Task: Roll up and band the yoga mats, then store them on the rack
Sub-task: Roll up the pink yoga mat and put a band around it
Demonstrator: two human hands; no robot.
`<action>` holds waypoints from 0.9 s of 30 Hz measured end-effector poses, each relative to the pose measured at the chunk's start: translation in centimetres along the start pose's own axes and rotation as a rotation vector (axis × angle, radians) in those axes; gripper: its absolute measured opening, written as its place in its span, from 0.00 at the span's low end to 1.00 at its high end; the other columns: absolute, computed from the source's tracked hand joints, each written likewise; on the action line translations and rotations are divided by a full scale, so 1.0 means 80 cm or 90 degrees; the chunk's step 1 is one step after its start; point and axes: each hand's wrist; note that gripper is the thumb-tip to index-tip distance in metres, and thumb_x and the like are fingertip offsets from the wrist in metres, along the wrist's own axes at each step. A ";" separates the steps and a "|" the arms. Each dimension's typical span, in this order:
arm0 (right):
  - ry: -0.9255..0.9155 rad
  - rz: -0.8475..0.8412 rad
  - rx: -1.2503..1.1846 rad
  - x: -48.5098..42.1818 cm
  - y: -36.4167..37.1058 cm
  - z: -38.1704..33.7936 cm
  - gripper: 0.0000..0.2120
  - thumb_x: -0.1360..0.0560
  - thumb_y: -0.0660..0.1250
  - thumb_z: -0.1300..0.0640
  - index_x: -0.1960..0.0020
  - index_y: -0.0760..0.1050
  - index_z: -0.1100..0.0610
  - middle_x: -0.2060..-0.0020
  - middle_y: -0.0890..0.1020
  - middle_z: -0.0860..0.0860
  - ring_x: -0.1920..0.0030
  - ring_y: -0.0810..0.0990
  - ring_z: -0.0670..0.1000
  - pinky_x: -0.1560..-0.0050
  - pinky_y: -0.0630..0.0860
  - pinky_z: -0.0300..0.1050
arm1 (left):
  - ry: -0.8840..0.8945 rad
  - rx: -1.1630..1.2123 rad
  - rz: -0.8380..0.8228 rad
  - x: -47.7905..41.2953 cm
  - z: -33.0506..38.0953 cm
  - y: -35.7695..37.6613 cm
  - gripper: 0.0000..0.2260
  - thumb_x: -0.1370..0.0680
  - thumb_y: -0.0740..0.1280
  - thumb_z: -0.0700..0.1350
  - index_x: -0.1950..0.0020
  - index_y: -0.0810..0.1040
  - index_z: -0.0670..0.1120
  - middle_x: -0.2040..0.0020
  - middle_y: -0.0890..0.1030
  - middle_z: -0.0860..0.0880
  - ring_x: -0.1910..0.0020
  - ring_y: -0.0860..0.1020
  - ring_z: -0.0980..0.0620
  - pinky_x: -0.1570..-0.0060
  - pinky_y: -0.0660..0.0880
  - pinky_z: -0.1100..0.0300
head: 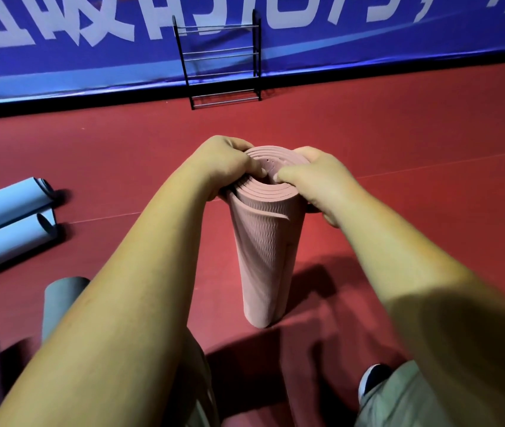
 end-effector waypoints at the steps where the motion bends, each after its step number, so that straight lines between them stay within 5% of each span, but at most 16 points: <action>1: 0.005 -0.010 -0.005 -0.002 -0.003 0.000 0.13 0.31 0.75 0.56 0.47 0.84 0.48 0.59 0.87 0.44 0.60 0.82 0.49 0.61 0.75 0.42 | 0.000 -0.005 0.001 0.000 0.000 0.000 0.10 0.30 0.79 0.37 0.51 0.89 0.47 0.54 0.88 0.40 0.61 0.84 0.45 0.59 0.80 0.47; 7: -0.005 0.091 -0.004 -0.009 0.011 0.010 0.08 0.29 0.71 0.57 0.52 0.85 0.49 0.66 0.83 0.42 0.64 0.78 0.47 0.66 0.71 0.40 | -0.049 -0.089 0.080 0.002 0.006 0.012 0.14 0.30 0.82 0.45 0.51 0.85 0.40 0.56 0.87 0.38 0.61 0.86 0.37 0.61 0.86 0.40; 11: 0.014 0.172 0.009 -0.009 0.021 0.017 0.07 0.28 0.69 0.55 0.51 0.83 0.53 0.61 0.84 0.46 0.56 0.82 0.53 0.65 0.70 0.44 | -0.144 -0.116 0.015 0.012 0.012 0.020 0.15 0.24 0.75 0.46 0.48 0.80 0.35 0.55 0.84 0.32 0.64 0.86 0.30 0.62 0.84 0.32; 13: 0.032 0.163 0.052 -0.011 0.021 0.010 0.13 0.32 0.71 0.51 0.50 0.82 0.55 0.57 0.85 0.49 0.55 0.83 0.56 0.62 0.73 0.43 | -0.104 -0.138 0.035 0.013 0.011 0.020 0.11 0.25 0.70 0.41 0.49 0.81 0.33 0.56 0.85 0.31 0.68 0.84 0.28 0.63 0.84 0.33; 15: 0.062 0.129 0.094 -0.011 0.018 -0.001 0.25 0.39 0.71 0.47 0.44 0.79 0.56 0.53 0.84 0.53 0.54 0.85 0.59 0.63 0.84 0.52 | -0.046 -0.198 0.066 0.010 0.010 0.014 0.09 0.26 0.69 0.39 0.52 0.81 0.34 0.58 0.84 0.32 0.69 0.84 0.31 0.68 0.84 0.37; 18: 0.068 0.058 0.154 -0.008 0.009 -0.011 0.36 0.37 0.73 0.46 0.31 0.71 0.53 0.43 0.81 0.54 0.50 0.85 0.62 0.57 0.87 0.62 | 0.053 -0.320 0.057 0.008 0.013 0.005 0.03 0.26 0.70 0.39 0.55 0.82 0.41 0.60 0.84 0.40 0.63 0.84 0.39 0.72 0.78 0.53; 20: 0.017 0.011 0.195 -0.005 0.007 -0.010 0.27 0.33 0.72 0.47 0.33 0.75 0.45 0.45 0.82 0.51 0.50 0.85 0.59 0.52 0.85 0.57 | 0.111 -0.380 0.053 0.007 0.014 0.005 0.03 0.26 0.69 0.39 0.54 0.82 0.44 0.59 0.82 0.44 0.56 0.82 0.40 0.68 0.72 0.57; 23: -0.048 0.081 0.225 -0.002 0.016 0.003 0.13 0.26 0.67 0.49 0.43 0.79 0.51 0.51 0.84 0.50 0.52 0.78 0.57 0.54 0.72 0.46 | 0.144 -0.377 0.095 0.001 0.010 0.006 0.04 0.27 0.72 0.42 0.55 0.82 0.43 0.60 0.82 0.44 0.55 0.81 0.40 0.63 0.73 0.56; 27: 0.007 0.164 0.129 0.001 0.026 0.011 0.15 0.25 0.66 0.50 0.42 0.76 0.55 0.49 0.84 0.57 0.51 0.83 0.62 0.52 0.84 0.57 | 0.075 -0.375 0.120 -0.003 0.005 0.007 0.08 0.28 0.73 0.46 0.56 0.82 0.41 0.61 0.83 0.42 0.59 0.82 0.41 0.64 0.75 0.55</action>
Point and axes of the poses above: each hand's wrist, its own x-axis away from the middle knuckle, its own y-axis out of the palm, z = x × y
